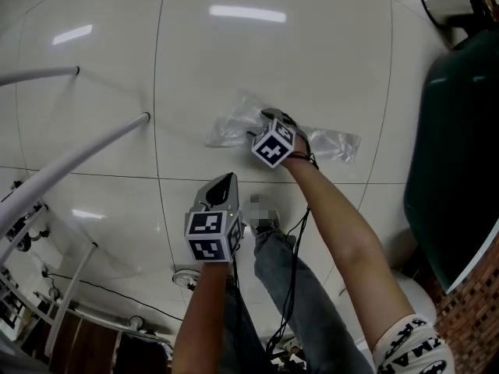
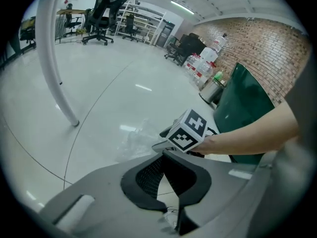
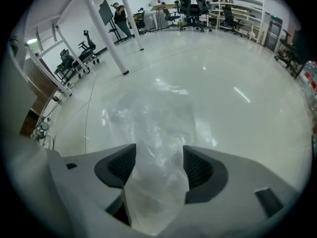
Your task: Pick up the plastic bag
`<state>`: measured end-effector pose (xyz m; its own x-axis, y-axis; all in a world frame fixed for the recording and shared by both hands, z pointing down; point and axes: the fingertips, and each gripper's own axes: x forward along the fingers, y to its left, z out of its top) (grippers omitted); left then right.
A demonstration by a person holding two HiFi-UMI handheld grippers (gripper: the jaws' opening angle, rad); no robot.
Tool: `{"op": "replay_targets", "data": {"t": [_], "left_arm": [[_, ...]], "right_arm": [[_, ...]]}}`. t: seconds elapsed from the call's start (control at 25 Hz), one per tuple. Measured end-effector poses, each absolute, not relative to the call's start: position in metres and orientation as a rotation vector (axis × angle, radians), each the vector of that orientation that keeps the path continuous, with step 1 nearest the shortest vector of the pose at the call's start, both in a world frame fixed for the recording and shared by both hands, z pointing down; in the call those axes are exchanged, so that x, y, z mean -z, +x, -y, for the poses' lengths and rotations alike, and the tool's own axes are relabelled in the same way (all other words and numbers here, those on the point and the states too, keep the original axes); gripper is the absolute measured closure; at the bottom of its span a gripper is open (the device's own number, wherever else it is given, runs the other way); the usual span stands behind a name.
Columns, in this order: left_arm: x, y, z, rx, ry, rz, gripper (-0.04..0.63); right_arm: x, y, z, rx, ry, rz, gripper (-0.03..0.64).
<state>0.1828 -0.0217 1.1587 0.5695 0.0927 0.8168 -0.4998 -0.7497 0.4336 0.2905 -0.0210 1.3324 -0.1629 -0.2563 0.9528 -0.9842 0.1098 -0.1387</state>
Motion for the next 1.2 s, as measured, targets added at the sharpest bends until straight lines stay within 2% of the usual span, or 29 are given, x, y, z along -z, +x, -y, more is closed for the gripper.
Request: {"op": "replay_targets", "data": {"t": [0.2,0.28,0.32,0.44,0.52,0.6,0.84,1.04,1.2], "left_arm": [[-1.151,0.184,0.014,-1.085,2.109,0.323,0.595],[-1.148,0.186,0.011,-1.069,2.109,0.324,0.595],[-1.146,0.187,0.010,-1.062,2.104,0.326,0.595],[-1.138,0.187,0.007,-1.046,2.089,0.319,0.595],[-1.131,0.184,0.006,-1.048,2.094,0.315,0.595],[-1.127,0.180,0.002,-1.044,2.086,0.319,0.595],[-1.100,0.156,-0.009,-1.040,2.038,0.373,0.595],[-1.042,0.172,-0.009,-0.993,2.071,0.377,0.595],[-0.963,0.192,-0.012,-0.945,2.158,0.333,0.595]], "right_arm": [[-1.353,0.288,0.011,-1.018,1.146,1.532,0.304],[-1.353,0.284,0.009,-0.953,1.108,1.526,0.326],[-1.354,0.282,0.008,-0.931,1.089,1.525,0.372],[-1.353,0.276,0.003,-0.929,1.070,1.502,0.420],[-1.353,0.274,0.002,-0.935,1.072,1.478,0.552],[-1.356,0.274,-0.002,-0.977,1.086,1.471,0.607],[-1.302,0.288,-0.005,-1.084,1.280,1.553,0.615],[-1.195,0.309,-0.003,-1.133,1.579,1.621,0.614],[-1.091,0.316,-0.005,-1.155,1.762,1.690,0.614]]}}
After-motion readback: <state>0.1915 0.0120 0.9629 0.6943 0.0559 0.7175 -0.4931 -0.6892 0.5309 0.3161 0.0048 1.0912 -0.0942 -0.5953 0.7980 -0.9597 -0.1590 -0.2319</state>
